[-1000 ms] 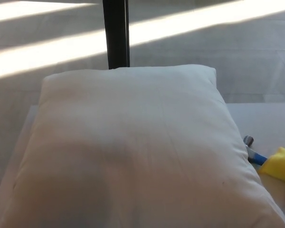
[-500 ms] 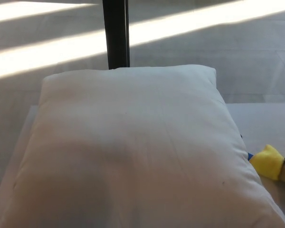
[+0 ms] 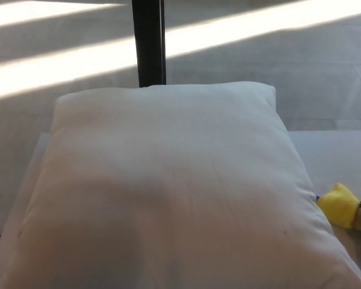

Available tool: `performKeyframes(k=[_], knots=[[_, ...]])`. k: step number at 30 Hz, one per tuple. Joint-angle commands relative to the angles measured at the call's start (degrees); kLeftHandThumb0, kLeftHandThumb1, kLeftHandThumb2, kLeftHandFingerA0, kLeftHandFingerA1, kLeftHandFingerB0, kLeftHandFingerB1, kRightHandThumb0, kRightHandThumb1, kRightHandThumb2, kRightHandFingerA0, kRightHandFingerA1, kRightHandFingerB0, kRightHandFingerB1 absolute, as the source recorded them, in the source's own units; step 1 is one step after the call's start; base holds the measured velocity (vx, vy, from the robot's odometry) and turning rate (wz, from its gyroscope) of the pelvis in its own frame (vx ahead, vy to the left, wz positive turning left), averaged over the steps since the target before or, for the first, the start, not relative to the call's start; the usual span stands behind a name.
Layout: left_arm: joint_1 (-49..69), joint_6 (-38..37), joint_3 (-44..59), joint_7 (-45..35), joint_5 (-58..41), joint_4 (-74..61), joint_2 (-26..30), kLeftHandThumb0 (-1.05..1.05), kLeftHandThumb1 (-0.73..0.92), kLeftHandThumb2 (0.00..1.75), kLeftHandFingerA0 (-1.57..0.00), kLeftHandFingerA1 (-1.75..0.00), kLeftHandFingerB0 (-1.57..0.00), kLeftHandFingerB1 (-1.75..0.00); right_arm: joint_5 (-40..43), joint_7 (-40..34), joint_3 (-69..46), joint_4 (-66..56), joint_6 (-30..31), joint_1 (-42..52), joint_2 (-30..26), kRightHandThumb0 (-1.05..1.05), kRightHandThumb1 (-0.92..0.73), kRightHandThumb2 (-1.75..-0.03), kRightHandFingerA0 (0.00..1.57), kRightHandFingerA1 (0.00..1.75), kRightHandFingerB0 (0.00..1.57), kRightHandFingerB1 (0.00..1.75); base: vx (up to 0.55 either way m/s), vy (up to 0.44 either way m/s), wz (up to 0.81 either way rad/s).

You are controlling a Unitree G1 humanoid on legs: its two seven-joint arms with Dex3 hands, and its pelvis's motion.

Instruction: A hammer is kept on the right hand side and a pillow is kept on the left hand side on the desk infront of the robot and the robot uses its right hand to pick up the hammer and makes a downward swinging motion to hit the pillow

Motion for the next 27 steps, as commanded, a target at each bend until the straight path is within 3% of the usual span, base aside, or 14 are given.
performKeyframes(k=[1,2,3,4,5,6,8,9,13,14,19,20,23,27], knots=[[0.2,-1.6,-0.5,0.3,0.3,0.2,0.9,-0.58,0.61,0.59,-0.81,-0.55,-0.75,-0.55,5.1,6.7,-5.1,1.7,1.5,3.5,0.8,-0.22,-0.7,-0.81,0.91,1.64,0.78,1.1,0.0,0.0,0.0],[0.2,-1.3,-0.5,0.9,0.4,0.2,0.8,-0.57,0.61,0.58,-0.8,-0.55,-0.76,-0.56,9.6,9.3,-9.6,1.0,2.3,3.9,1.5,-0.22,-0.75,-0.83,0.87,1.71,0.71,1.32,0.0,0.0,0.0],[0.3,-1.1,-0.4,0.9,0.1,0.1,0.9,-0.56,0.61,0.58,-0.8,-0.56,-0.75,-0.55,12.9,11.6,-13.1,0.2,3.3,4.0,2.3,-0.21,-0.72,-0.9,0.88,1.74,0.68,1.34,0.0,0.0,0.0],[0.4,-1.1,-0.3,0.7,0.0,0.0,0.9,-0.58,0.6,0.59,-0.8,-0.56,-0.78,-0.57,14.8,12.6,-15.2,-0.2,3.1,4.1,2.5,-0.28,-0.59,-1.1,1.22,1.4,0.93,1.23,0.0,0.0,0.0],[0.7,-1.5,-0.5,0.4,0.2,-0.2,1.0,-0.57,0.63,0.59,-0.79,-0.56,-0.77,-0.57,16.8,13.0,-17.7,-1.0,2.3,4.4,2.5,-0.17,-0.59,-1.02,0.95,1.75,0.67,1.74,0.0,0.0,0.0],[0.8,-1.5,-0.6,0.0,0.3,-0.2,1.0,-0.57,0.62,0.59,-0.81,-0.57,-0.76,-0.56,19.8,14.1,-21.2,-1.9,2.3,4.7,2.8,-0.19,-0.54,-1.11,0.96,1.75,0.68,1.75,0.0,0.0,0.0],[0.7,-1.0,0.3,-0.4,-0.7,-0.1,0.9,-0.56,0.61,0.59,-0.8,-0.58,-0.75,-0.57,23.9,15.9,-26.0,-2.1,3.0,4.2,3.5,-0.22,-0.51,-1.1,0.92,1.75,0.66,1.71,0.0,0.0,0.0],[0.8,-1.3,-0.1,-0.4,-0.3,0.0,0.9,-0.58,0.61,0.59,-0.79,-0.55,-0.77,-0.57,29.2,17.1,-31.6,-2.1,6.0,3.1,4.7,-0.24,-0.58,-1.07,0.92,1.75,0.75,1.6,0.0,0.0,0.0],[0.8,-1.3,0.4,-0.1,-0.7,0.4,0.8,-0.56,0.61,0.58,-0.8,-0.56,-0.69,-0.54,36.3,18.5,-41.0,-3.5,10.1,1.6,6.3,-0.23,-0.52,-1.22,0.94,1.75,0.77,1.64,0.0,0.0,0.0],[1.2,-1.4,0.2,-0.3,-0.5,0.4,0.8,-0.55,0.63,0.59,-0.78,-0.56,-0.68,-0.54,38.1,17.6,-43.8,-3.7,13.5,0.3,6.8,-0.26,-0.67,-1.01,0.93,1.75,0.7,1.58,0.0,0.0,0.0],[1.3,-0.2,0.6,-0.1,-0.9,0.5,1.1,-0.56,0.62,0.59,-0.76,-0.54,-0.68,-0.53,40.2,17.5,-49.2,-3.2,14.1,-1.3,7.7,-0.22,-0.74,-0.93,0.91,1.75,0.69,1.54,0.0,0.0,0.0],[1.5,-0.3,1.1,-0.5,-1.6,0.2,0.9,-0.56,0.61,0.59,-0.76,-0.57,-0.7,-0.55,40.6,18.8,-49.9,-3.0,13.3,-1.5,7.7,-0.2,-0.71,-0.94,0.97,1.75,0.66,1.65,0.0,0.0,0.0],[2.1,-1.8,0.2,-1.1,-0.6,-0.2,0.9,-0.58,0.63,0.59,-0.78,-0.58,-0.69,-0.55,42.1,21.4,-51.9,-6.2,13.8,-0.5,8.5,-0.2,-0.67,-1.01,1.0,1.75,0.68,1.69,0.0,0.0,0.0],[1.6,-0.7,1.1,0.0,-1.4,0.4,0.8,-0.55,0.61,0.59,-0.78,-0.57,-0.69,-0.54,43.1,23.3,-53.3,-9.0,14.6,-0.6,10.9,-0.19,-0.71,-0.99,0.99,1.75,0.65,1.75,0.0,0.0,0.0]])
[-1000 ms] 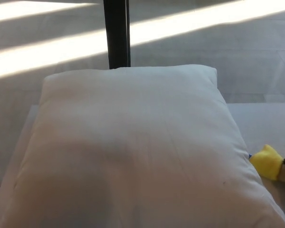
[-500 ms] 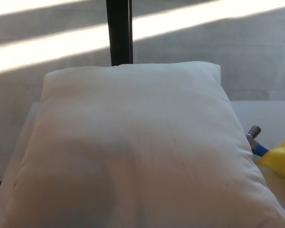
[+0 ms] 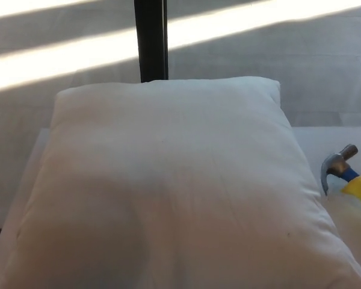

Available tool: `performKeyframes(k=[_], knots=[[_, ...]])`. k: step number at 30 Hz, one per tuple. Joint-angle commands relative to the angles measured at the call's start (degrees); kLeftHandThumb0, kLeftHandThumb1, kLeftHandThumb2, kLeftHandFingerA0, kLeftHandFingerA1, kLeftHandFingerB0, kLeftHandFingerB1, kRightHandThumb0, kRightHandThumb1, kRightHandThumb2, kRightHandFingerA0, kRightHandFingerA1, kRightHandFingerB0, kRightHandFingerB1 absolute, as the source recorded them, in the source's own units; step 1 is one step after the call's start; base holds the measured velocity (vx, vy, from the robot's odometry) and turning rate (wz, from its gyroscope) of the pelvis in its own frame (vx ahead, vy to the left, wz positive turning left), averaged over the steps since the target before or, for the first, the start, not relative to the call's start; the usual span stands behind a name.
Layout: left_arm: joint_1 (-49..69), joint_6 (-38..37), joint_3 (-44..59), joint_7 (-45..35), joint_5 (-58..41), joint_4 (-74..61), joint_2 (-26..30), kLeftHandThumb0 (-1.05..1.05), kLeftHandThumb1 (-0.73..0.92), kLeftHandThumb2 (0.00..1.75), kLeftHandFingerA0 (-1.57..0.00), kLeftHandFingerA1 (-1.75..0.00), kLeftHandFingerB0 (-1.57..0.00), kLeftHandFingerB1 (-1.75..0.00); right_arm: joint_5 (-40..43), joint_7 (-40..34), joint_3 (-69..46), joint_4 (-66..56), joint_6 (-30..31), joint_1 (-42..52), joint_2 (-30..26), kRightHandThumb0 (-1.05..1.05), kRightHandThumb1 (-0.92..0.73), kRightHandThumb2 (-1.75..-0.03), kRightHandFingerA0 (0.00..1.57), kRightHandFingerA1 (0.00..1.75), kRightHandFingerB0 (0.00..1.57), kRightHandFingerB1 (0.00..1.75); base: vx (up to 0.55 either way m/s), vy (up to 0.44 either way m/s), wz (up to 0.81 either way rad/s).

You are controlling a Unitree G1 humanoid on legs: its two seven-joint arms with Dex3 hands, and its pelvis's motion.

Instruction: A hammer is kept on the right hand side and a pillow is kept on the left hand side on the desk infront of the robot and the robot uses its right hand to pick up the hammer and makes a downward swinging motion to hit the pillow

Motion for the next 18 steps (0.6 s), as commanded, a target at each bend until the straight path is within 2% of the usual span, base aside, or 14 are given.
performKeyframes(k=[1,4,5,11,13,18], knots=[[1.1,-0.1,1.7,-0.5,-1.9,0.3,0.9,-0.54,0.62,0.59,-0.71,-0.55,-0.63,-0.52,24.4,10.3,-17.3,-8.3,10.7,-1.9,5.0,-0.2,-0.69,-1.03,0.98,1.75,0.65,1.75,0.0,0.0,0.0],[1.4,-0.2,2.0,-0.5,-2.1,0.5,0.6,-0.56,0.61,0.59,-0.73,-0.56,-0.67,-0.54,26.4,12.6,-18.7,-10.9,11.7,-1.9,6.8,-0.16,-0.67,-1.11,0.93,1.75,0.62,1.75,0.0,0.0,0.0],[1.6,-0.4,1.7,-0.7,-1.8,0.5,0.7,-0.57,0.62,0.59,-0.8,-0.56,-0.69,-0.53,27.6,13.9,-19.4,-11.8,13.0,-2.5,7.8,-0.22,-0.67,-1.15,0.94,1.75,0.68,1.75,0.0,0.0,0.0],[1.8,-1.2,0.8,-0.5,-0.7,0.2,0.6,-0.56,0.63,0.59,-0.8,-0.57,-0.71,-0.55,28.7,14.8,-19.6,-18.9,18.9,-4.5,11.5,-0.27,-0.64,-1.09,1.0,1.75,0.68,1.75,0.0,0.0,0.0],[2.3,-0.8,2.0,-1.4,-2.1,0.1,0.4,-0.53,0.63,0.59,-0.73,-0.58,-0.66,-0.55,31.4,13.8,-20.9,-23.7,25.2,-5.8,13.9,-0.26,-0.65,-1.13,1.0,1.75,0.68,1.75,0.0,0.0,0.0],[2.4,-0.2,2.8,-1.3,-2.9,0.0,0.2,-0.53,0.63,0.59,-0.74,-0.6,-0.68,-0.58,34.0,15.8,-21.5,-28.6,29.1,-7.1,15.9,-0.29,-0.65,-1.14,1.0,1.75,0.69,1.75,0.0,0.0,0.0]])
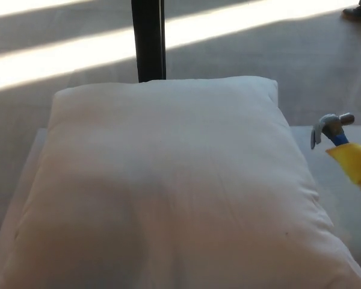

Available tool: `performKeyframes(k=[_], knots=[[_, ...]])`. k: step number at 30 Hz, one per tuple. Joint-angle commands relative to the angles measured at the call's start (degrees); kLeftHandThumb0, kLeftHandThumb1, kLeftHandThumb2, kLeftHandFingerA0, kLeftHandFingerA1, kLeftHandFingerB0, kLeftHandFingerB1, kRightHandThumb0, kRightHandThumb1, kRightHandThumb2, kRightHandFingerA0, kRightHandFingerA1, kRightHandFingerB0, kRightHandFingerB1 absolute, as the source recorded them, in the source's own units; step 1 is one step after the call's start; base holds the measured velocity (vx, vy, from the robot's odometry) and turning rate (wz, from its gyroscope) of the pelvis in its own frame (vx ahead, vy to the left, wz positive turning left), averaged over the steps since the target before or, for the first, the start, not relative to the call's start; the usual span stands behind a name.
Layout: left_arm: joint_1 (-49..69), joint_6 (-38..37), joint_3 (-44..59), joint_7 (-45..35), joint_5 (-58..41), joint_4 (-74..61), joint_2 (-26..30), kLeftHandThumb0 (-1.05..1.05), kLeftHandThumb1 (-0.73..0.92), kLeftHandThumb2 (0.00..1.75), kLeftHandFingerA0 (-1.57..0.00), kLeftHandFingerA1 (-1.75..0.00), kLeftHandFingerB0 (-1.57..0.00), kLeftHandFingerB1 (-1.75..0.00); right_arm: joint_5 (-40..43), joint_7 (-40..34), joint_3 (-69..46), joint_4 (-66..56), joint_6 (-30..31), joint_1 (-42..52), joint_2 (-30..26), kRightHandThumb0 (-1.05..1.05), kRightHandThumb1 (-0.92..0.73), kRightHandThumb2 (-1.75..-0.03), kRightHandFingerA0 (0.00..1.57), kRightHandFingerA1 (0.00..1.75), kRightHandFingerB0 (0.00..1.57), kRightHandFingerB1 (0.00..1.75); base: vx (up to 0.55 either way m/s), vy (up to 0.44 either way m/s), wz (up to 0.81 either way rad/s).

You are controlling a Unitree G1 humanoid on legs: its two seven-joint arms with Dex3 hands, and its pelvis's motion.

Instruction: A hammer is kept on the right hand side and a pillow is kept on the left hand side on the desk infront of the robot and the robot uses its right hand to pick up the hammer and makes a downward swinging motion to hit the pillow

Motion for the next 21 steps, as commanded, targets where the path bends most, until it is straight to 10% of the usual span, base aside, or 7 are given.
performKeyframes(k=[1,9,21], knots=[[1.9,-0.5,2.1,-2.0,-2.6,0.0,0.4,-0.53,0.63,0.59,-0.73,-0.6,-0.68,-0.59,25.1,4.5,-10.4,-18.8,24.3,-9.8,7.0,-0.3,-0.65,-1.13,1.03,1.75,0.71,1.75,0.0,0.0,0.0],[2.4,-1.6,1.1,-0.6,-1.3,-0.4,-0.1,-0.56,0.63,0.59,-0.8,-0.61,-0.76,-0.61,29.4,3.0,-12.4,-22.2,28.7,-17.7,11.1,-0.33,-0.78,-0.88,1.06,1.75,0.73,1.75,0.0,0.0,0.0],[2.2,-1.1,1.1,-1.2,-1.3,-0.7,0.6,-0.55,0.63,0.59,-0.77,-0.59,-0.71,-0.58,29.1,2.7,-13.1,-13.9,28.1,-34.9,13.3,-0.33,-0.59,-1.24,1.09,1.75,0.78,1.75,0.0,0.0,0.0]])
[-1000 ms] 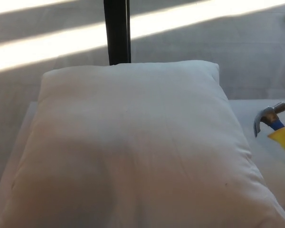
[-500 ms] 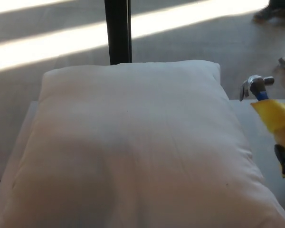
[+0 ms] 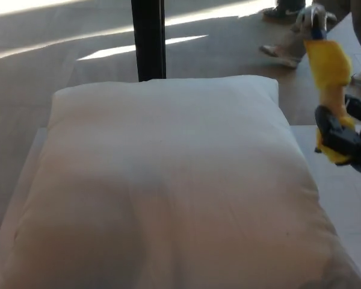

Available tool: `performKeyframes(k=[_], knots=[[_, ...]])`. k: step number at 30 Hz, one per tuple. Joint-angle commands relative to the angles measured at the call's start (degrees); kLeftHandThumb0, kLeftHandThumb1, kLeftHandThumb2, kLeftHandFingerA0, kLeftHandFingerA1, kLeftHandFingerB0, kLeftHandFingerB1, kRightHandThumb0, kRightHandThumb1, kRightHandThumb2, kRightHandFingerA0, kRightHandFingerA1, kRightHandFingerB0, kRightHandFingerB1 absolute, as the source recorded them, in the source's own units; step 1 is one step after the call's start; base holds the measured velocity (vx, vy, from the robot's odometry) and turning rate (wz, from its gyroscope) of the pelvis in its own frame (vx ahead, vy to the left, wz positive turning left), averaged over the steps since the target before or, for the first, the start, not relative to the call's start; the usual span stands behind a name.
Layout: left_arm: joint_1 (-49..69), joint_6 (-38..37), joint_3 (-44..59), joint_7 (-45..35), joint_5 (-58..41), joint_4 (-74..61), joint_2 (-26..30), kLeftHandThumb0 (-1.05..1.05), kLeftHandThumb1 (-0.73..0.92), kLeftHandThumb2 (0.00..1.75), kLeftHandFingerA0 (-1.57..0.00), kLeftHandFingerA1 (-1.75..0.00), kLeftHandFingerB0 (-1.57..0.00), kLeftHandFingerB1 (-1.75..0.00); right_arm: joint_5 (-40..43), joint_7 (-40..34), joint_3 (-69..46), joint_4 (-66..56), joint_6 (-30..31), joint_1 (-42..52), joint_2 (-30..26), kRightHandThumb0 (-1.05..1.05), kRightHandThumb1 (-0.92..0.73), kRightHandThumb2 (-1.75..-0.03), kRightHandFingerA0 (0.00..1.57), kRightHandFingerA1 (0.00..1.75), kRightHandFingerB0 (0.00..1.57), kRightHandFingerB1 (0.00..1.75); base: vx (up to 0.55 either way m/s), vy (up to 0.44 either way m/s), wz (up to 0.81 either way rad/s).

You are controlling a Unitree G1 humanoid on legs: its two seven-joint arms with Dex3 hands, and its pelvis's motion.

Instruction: A hammer is kept on the right hand side and a pillow is kept on the left hand side on the desk infront of the robot and the robot uses its right hand to pick up the hammer and makes a downward swinging motion to hit the pillow

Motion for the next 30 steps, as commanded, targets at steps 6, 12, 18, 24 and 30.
performKeyframes(k=[6,12,18,24,30], knots=[[1.2,-1.6,0.4,-1.4,-0.8,-0.4,1.0,-0.53,0.65,0.6,-0.75,-0.58,-0.68,-0.57,16.0,0.6,-4.6,0.9,12.3,-22.0,4.2,-0.35,-0.57,-1.16,1.08,1.75,0.77,1.69,0.0,0.0,0.0],[1.8,-1.4,0.6,-1.1,-1.0,-0.4,0.7,-0.55,0.65,0.6,-0.76,-0.61,-0.66,-0.57,19.8,-6.3,-7.9,1.1,17.0,-27.3,11.0,-0.33,-0.56,-1.11,1.11,1.75,0.9,1.52,0.0,0.0,0.0],[1.8,-0.3,0.5,-0.2,-1.1,-0.3,0.8,-0.55,0.62,0.59,-0.8,-0.59,-0.71,-0.57,21.8,-11.0,-9.0,-3.5,20.2,-25.6,18.6,-0.42,-0.8,-0.89,1.09,1.75,0.8,1.61,0.0,0.0,0.0],[1.9,-0.9,0.4,-1.3,-0.9,0.1,0.9,-0.54,0.65,0.6,-0.76,-0.59,-0.63,-0.54,26.1,-12.8,-11.9,-3.9,22.6,-22.3,22.9,-0.42,-0.8,-1.0,1.1,1.75,0.79,1.7,0.0,0.0,0.0],[1.4,-0.9,0.1,-0.1,-0.8,-0.2,0.8,-0.58,0.63,0.59,-0.8,-0.59,-0.75,-0.58,27.5,-17.6,-13.9,-5.1,23.5,-17.3,25.7,-0.38,-0.92,-0.86,1.06,1.75,0.71,1.75,0.0,0.0,0.0]])
